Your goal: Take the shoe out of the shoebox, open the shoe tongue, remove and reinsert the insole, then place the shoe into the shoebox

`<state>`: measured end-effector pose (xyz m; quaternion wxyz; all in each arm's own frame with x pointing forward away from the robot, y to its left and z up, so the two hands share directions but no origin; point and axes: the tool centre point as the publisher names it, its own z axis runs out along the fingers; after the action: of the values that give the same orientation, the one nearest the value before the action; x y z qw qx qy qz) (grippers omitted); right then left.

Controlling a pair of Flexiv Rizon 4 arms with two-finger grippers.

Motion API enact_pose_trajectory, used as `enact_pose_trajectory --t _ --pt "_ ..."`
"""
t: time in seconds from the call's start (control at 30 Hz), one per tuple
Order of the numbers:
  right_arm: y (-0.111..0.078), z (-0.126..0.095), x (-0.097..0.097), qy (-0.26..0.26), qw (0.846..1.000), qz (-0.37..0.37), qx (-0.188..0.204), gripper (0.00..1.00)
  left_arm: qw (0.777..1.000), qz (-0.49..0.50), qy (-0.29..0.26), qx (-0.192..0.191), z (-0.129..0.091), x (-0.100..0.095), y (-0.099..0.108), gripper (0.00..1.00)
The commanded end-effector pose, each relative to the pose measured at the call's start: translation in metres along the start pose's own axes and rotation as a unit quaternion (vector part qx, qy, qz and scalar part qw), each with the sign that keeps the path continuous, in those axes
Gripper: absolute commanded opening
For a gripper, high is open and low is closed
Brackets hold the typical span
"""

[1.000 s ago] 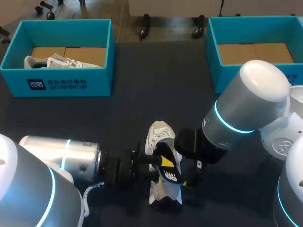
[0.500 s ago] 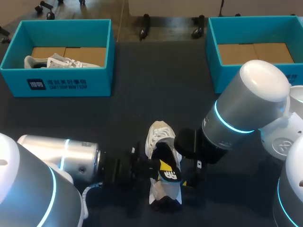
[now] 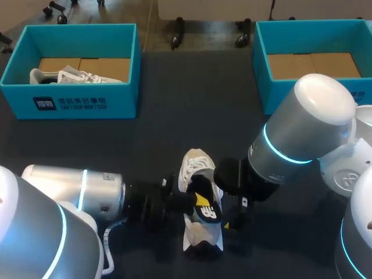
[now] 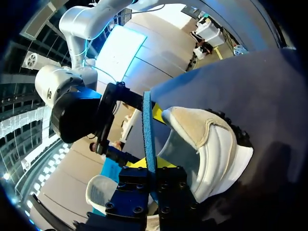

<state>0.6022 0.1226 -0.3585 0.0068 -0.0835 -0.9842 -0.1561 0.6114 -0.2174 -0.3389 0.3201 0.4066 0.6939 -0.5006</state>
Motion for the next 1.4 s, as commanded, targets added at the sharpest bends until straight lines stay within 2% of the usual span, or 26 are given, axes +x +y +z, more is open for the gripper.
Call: enact_pose_trajectory --t 0.03,0.13,0.17,0.23,0.27,0.43,0.53,0.6,0.63,0.7,0.87,1.2,1.4 --pt "-0.001 0.001 0.001 -0.001 1.000 0.000 -0.002 1.00 1.000 -0.017 -0.003 0.012 0.002 -0.002 -0.003 0.00" --pt "-0.001 0.001 0.001 -0.001 1.000 0.000 -0.002 1.00 0.999 -0.038 -0.006 0.024 0.000 -0.003 -0.007 0.00" --pt "-0.001 0.001 0.001 -0.001 1.000 0.000 -0.002 1.00 0.999 -0.043 -0.007 0.025 -0.001 -0.003 -0.008 0.15" --pt "-0.001 0.001 0.001 -0.001 1.000 0.000 -0.002 1.00 0.998 -0.060 -0.008 0.037 -0.004 -0.005 -0.011 0.33" --pt "-0.001 0.001 0.001 -0.001 1.000 0.000 -0.002 1.00 0.997 -0.062 -0.008 0.038 -0.005 -0.005 -0.012 0.38" --pt "-0.001 0.001 0.001 -0.001 1.000 0.000 -0.002 1.00 0.995 -0.085 -0.010 0.054 -0.012 -0.009 -0.020 0.42" --pt "-0.001 0.001 0.001 -0.001 1.000 0.000 -0.002 1.00 0.994 -0.088 -0.009 0.058 -0.013 -0.010 -0.023 0.38" --pt "-0.001 0.001 0.001 -0.001 1.000 0.000 -0.002 1.00 0.995 -0.085 -0.007 0.059 -0.013 -0.010 -0.026 0.32" --pt "-0.001 0.001 0.001 -0.001 1.000 0.000 -0.002 1.00 0.995 -0.083 -0.007 0.060 -0.013 -0.010 -0.027 0.25" --pt "-0.001 0.001 0.001 -0.001 1.000 0.000 -0.002 1.00 0.995 -0.078 -0.005 0.061 -0.011 -0.010 -0.028 0.00" --pt "-0.001 0.001 0.001 -0.001 1.000 0.000 -0.002 1.00 0.998 -0.041 0.010 0.055 -0.005 -0.006 -0.026 0.00" --pt "-0.001 0.001 0.001 -0.001 1.000 0.000 -0.002 1.00 0.999 0.017 0.024 -0.017 0.002 -0.001 -0.008 0.00" --pt "-0.001 0.001 0.001 -0.001 1.000 0.000 -0.002 1.00 0.999 0.022 0.032 -0.034 0.005 0.001 -0.002 0.00"
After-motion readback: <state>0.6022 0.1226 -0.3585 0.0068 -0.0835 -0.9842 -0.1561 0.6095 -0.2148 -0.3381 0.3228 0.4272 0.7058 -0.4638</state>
